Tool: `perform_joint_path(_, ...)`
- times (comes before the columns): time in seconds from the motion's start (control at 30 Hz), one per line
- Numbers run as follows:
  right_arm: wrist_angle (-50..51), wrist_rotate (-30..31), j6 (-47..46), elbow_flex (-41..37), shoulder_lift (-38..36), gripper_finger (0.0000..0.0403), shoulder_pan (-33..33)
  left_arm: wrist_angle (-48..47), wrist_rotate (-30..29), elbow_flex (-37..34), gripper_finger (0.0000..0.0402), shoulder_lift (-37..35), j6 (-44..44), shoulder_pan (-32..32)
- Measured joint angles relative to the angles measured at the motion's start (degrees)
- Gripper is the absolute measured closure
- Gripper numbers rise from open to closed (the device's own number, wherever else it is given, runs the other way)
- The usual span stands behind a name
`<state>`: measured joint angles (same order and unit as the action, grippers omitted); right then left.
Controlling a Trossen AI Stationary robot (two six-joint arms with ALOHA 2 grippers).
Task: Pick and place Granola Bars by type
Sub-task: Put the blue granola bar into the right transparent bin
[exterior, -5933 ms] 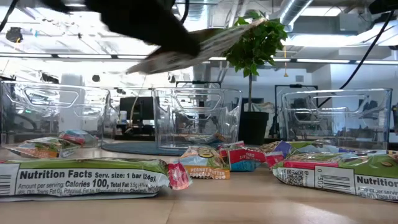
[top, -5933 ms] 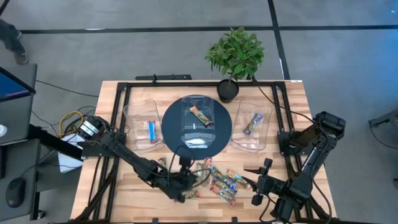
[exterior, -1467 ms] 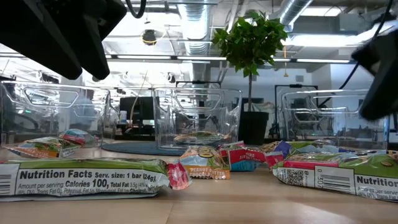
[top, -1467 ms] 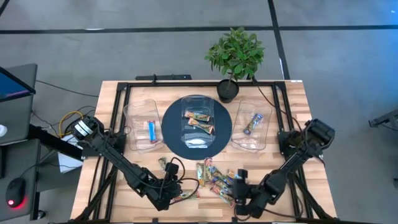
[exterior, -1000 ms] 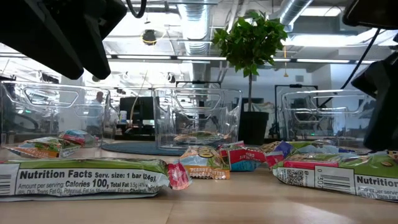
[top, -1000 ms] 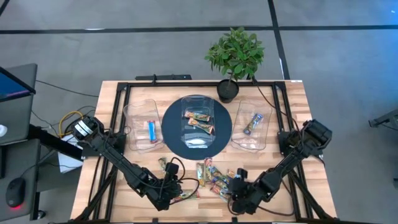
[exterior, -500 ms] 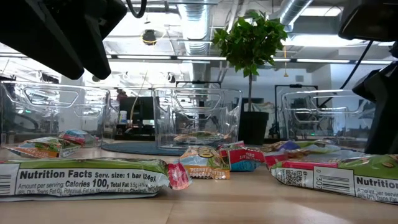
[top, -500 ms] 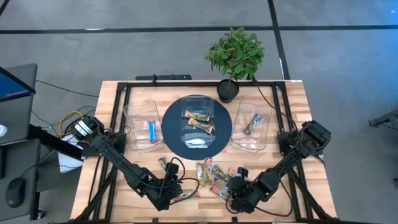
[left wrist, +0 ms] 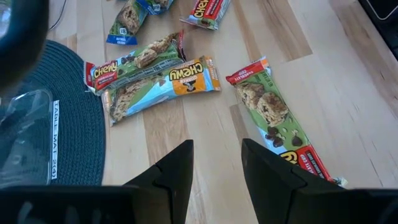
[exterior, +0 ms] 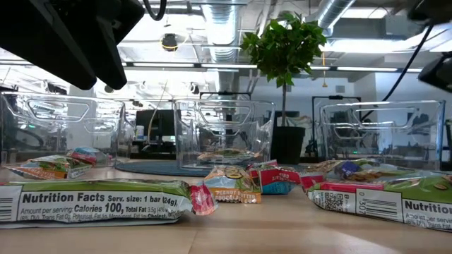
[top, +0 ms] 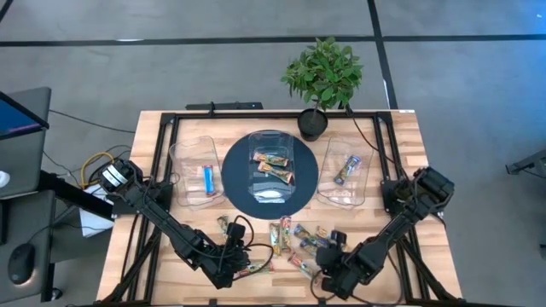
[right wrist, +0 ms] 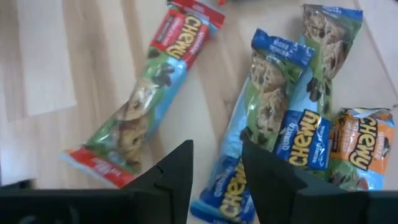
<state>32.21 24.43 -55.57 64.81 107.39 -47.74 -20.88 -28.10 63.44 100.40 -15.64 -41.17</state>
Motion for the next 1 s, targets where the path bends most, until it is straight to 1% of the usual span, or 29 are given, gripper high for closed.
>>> perform_joint_path(0.2,2.5,1.1,-0.8,1.5,0.0,0.0263,-0.3,0.0,0.0,0.0,0.0270,0.0,0.0,0.0)
perform_joint_path(0.37,9.7,0.7,-8.0,1.5,0.0,0.0254,0.0,0.0,0.0,0.0,0.0270,0.0,0.0,0.0)
perform_joint_path(0.7,7.3,0.5,-9.0,1.5,-0.2,0.0227,-0.2,0.0,-0.5,0.0,0.0270,0.0,0.0,0.0)
perform_joint_path(1.0,6.1,-0.8,-9.7,0.8,-0.2,0.0169,0.4,-0.1,-0.7,0.0,0.0270,0.0,-0.1,0.0)
